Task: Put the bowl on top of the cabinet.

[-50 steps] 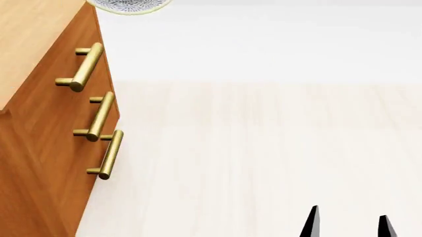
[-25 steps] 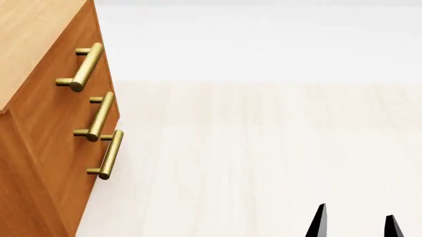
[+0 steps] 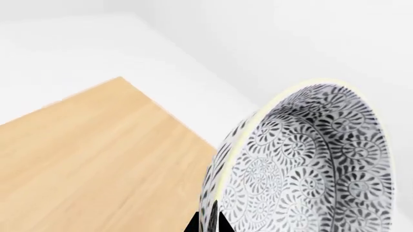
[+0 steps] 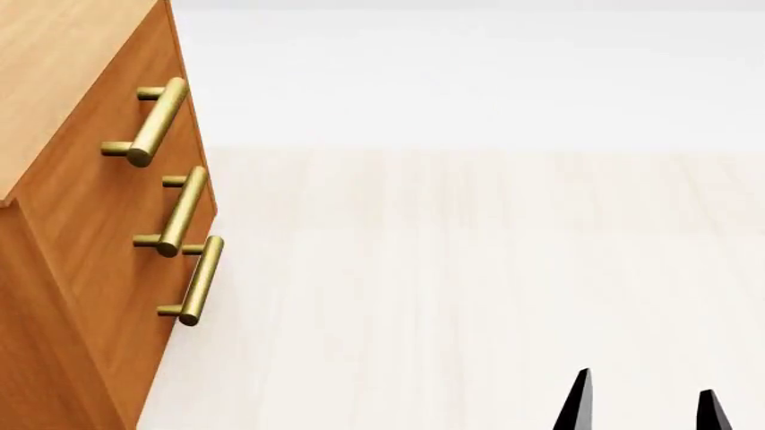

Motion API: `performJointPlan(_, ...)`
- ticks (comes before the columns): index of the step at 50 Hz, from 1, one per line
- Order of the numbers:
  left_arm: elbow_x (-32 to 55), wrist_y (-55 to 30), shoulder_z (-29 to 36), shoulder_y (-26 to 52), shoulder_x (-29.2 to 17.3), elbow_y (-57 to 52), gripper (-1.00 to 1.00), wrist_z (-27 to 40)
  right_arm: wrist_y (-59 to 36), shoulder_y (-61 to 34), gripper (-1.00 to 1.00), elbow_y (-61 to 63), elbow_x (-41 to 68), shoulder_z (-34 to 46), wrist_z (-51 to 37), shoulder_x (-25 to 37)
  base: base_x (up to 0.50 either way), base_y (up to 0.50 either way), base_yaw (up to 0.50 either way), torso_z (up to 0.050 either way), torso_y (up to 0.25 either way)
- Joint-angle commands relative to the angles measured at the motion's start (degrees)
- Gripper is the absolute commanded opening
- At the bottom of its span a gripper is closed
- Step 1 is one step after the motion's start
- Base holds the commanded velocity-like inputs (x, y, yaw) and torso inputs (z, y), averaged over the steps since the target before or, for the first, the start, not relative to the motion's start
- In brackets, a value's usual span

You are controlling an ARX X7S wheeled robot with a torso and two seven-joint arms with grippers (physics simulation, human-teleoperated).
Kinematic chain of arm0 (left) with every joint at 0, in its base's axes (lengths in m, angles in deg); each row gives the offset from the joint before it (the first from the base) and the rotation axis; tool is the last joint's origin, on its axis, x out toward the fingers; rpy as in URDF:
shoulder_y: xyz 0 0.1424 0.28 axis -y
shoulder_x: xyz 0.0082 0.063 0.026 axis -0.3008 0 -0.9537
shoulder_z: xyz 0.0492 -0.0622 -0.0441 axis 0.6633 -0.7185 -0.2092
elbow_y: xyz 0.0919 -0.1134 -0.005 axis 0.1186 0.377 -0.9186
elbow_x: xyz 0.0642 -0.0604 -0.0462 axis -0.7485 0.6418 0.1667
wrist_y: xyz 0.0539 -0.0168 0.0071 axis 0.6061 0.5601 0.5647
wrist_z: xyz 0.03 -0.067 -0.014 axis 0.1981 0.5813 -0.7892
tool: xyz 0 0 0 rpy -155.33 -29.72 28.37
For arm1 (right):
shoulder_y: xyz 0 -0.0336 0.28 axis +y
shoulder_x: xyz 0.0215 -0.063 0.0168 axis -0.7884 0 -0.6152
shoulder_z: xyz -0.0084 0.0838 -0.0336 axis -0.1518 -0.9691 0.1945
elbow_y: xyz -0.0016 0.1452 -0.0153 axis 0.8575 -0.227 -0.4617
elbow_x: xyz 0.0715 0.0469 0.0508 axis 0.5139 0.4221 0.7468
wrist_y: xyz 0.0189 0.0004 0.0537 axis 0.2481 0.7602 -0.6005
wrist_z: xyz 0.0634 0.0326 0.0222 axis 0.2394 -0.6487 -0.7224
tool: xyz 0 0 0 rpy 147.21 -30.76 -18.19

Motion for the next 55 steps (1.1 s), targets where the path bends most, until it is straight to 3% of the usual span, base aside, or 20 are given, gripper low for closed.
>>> performJointPlan(1, -1.53, 2.26, -6.66, -1.28, -0.09, -0.47, -1.0, 0.13, -0.2, 0.14, 1.0, 0.06, -1.27, -1.17, 1.13, -1.2, 0.0, 0.0, 0.0, 0.0, 0.0)
performJointPlan(7, -1.13, 2.24, -8.44, -2.49, -1.0, -0.4, -1.0, -0.62, -0.45, -0.01, 1.0, -0.09, -1.27, -1.19, 1.12, -1.28, 0.0, 0.0, 0.0, 0.0, 0.002)
performJointPlan(10, -0.49, 2.63, -10.19, -3.7, -1.26, -2.46, -1.0, 2.92, -0.64, -0.21, 1.0, -0.25, -1.32, -1.07, 1.2, -1.41, 0.0, 0.0, 0.0, 0.0, 0.0)
performJointPlan(13, -0.24, -0.83, -11.35, -6.98, 0.26, -11.64, -1.0, 8.08, -0.72, -0.25, 1.0, -0.27, -1.46, -1.01, 1.24, -1.48, 0.0, 0.0, 0.0, 0.0, 0.0)
performJointPlan(22, 0.19, -2.82, -11.37, -7.63, 0.8, -13.77, -1.0, 8.47, -0.79, -0.26, 1.0, -0.37, -1.34, -1.09, 1.32, -1.52, 0.0, 0.0, 0.0, 0.0, 0.0)
performJointPlan(28, -0.6, -6.03, -12.27, -10.23, 2.51, -22.59, -1.0, 15.06, -0.92, -0.36, 1.0, -0.38, -1.38, -1.13, 1.3, -1.6, 0.0, 0.0, 0.0, 0.0, 0.0)
performJointPlan(42, -1.24, -7.03, -12.72, -12.06, 2.95, -25.95, -1.0, 19.32, -0.93, -0.19, 1.0, -0.2, -1.54, -1.3, 1.24, -1.65, 0.0, 0.0, 0.0, 0.001, 0.001)
performJointPlan(55, -1.24, -6.61, -12.21, -11.0, 1.49, -21.0, -1.0, 18.78, -1.24, -0.43, 1.0, -0.46, -1.66, -1.27, 1.32, -1.86, 0.0, 0.0, 0.0, 0.0, 0.001)
